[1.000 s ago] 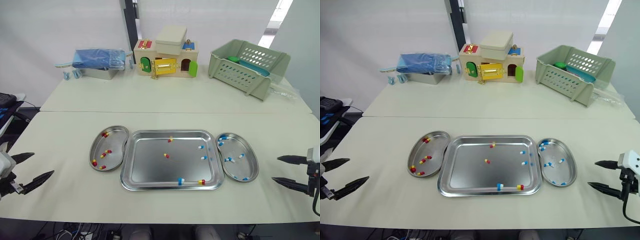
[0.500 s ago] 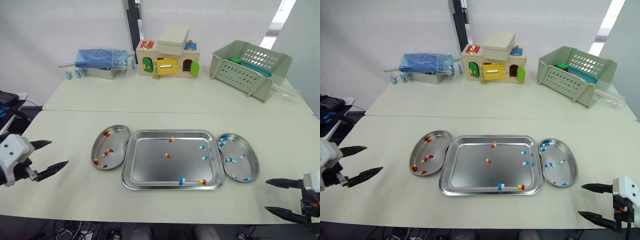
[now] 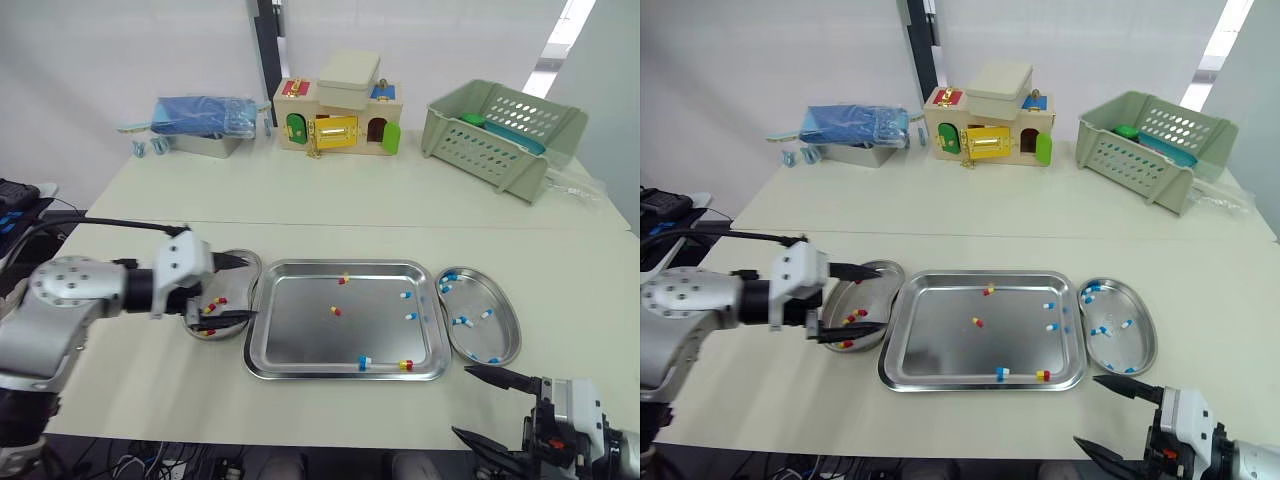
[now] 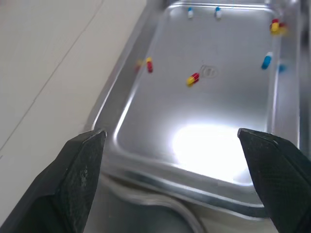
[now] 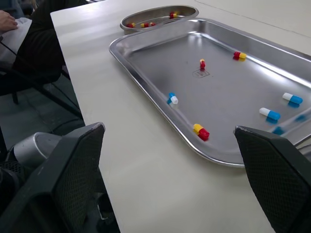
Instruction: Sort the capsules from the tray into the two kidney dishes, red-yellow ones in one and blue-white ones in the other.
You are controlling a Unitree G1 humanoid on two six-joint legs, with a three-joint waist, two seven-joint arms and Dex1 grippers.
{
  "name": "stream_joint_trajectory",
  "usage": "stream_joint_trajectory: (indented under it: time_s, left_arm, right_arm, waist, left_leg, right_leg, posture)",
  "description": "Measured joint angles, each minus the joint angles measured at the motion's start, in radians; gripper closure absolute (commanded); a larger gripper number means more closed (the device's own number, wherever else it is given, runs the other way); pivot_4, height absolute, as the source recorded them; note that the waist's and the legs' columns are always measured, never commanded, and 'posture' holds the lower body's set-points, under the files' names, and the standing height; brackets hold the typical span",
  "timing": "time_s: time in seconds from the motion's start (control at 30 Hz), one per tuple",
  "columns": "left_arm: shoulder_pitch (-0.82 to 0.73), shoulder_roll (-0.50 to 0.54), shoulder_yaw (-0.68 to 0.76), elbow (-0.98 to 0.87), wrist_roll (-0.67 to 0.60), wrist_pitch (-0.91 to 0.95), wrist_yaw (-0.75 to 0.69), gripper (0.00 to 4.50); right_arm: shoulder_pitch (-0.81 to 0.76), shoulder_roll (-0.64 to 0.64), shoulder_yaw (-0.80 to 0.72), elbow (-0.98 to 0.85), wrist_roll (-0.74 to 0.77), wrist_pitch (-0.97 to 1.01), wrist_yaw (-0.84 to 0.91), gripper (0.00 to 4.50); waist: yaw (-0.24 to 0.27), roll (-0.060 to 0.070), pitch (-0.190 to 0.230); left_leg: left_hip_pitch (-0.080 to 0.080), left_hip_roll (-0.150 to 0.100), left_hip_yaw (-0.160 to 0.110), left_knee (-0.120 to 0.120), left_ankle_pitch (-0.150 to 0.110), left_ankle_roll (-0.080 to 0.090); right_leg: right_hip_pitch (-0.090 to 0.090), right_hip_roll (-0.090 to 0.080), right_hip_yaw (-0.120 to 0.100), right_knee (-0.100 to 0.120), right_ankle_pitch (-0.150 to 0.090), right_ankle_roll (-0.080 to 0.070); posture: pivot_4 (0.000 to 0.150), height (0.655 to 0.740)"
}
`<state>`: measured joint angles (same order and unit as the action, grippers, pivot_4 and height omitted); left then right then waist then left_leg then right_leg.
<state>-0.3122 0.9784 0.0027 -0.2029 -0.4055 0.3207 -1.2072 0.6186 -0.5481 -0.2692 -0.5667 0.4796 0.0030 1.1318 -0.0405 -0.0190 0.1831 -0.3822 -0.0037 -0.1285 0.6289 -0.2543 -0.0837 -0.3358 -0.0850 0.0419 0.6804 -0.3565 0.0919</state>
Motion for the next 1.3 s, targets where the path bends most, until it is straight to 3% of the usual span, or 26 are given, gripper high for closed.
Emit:
stream_joint_trajectory:
  time_s: [0.23, 0.4, 0.8, 1.03, 1.17, 1.3]
  left_arm:
    - [-0.056, -0.110, -0.162, 0.063, 0.102, -0.082, -0.032, 0.00]
    - [-0.137, -0.206, -0.261, 0.211, 0.217, -0.189, -0.044, 0.00]
    - [-0.328, -0.354, -0.346, 0.516, 0.330, -0.287, -0.099, 0.00]
    - [-0.369, -0.432, -0.382, 0.560, 0.356, -0.259, -0.130, 0.00]
    - [-0.376, -0.433, -0.385, 0.563, 0.372, -0.250, -0.138, 0.74]
    - [-0.385, -0.432, -0.393, 0.562, 0.386, -0.238, -0.161, 1.95]
  right_arm:
    - [0.032, 0.042, 0.084, 0.004, -0.047, -0.060, -0.057, 0.01]
    - [0.033, 0.042, 0.099, 0.008, -0.071, -0.064, -0.104, 0.01]
    - [0.068, 0.043, 0.134, -0.032, -0.083, -0.036, -0.221, 0.01]
    - [0.081, 0.060, 0.133, -0.042, -0.083, -0.036, -0.285, 0.01]
    - [0.083, 0.058, 0.135, -0.055, -0.084, -0.034, -0.308, 0.00]
    - [0.083, 0.050, 0.135, -0.071, -0.084, -0.019, -0.327, 0.00]
  waist:
    - [-0.001, 0.000, 0.000]
    - [0.005, 0.000, 0.000]
    - [0.007, 0.000, 0.000]
    - [0.001, 0.000, 0.000]
    - [0.001, 0.000, 0.000]
    - [0.001, 0.000, 0.000]
  left_leg:
    - [0.000, 0.000, -0.001, 0.000, 0.000, 0.000]
    - [0.000, 0.000, -0.001, 0.001, 0.000, 0.000]
    - [-0.001, -0.001, -0.002, 0.001, 0.000, 0.000]
    - [0.000, -0.001, -0.002, 0.001, 0.000, 0.000]
    - [-0.001, -0.001, -0.002, 0.001, 0.000, 0.000]
    - [0.000, -0.001, -0.002, 0.001, 0.000, 0.000]
  right_leg:
    - [0.000, 0.000, 0.000, 0.000, 0.000, 0.000]
    - [0.000, 0.000, 0.000, 0.000, 0.000, 0.000]
    - [0.000, 0.000, -0.001, 0.000, 0.000, 0.000]
    - [0.000, 0.000, -0.001, 0.000, 0.000, 0.000]
    - [0.000, 0.000, -0.001, 0.000, 0.000, 0.000]
    - [0.000, 0.000, -0.001, 0.000, 0.000, 0.000]
  posture:
    - [0.150, 0.7400]
    - [0.150, 0.7400]
    - [0.150, 0.7400]
    - [0.150, 0.7400]
    - [0.150, 0.7400]
    - [0.150, 0.7400]
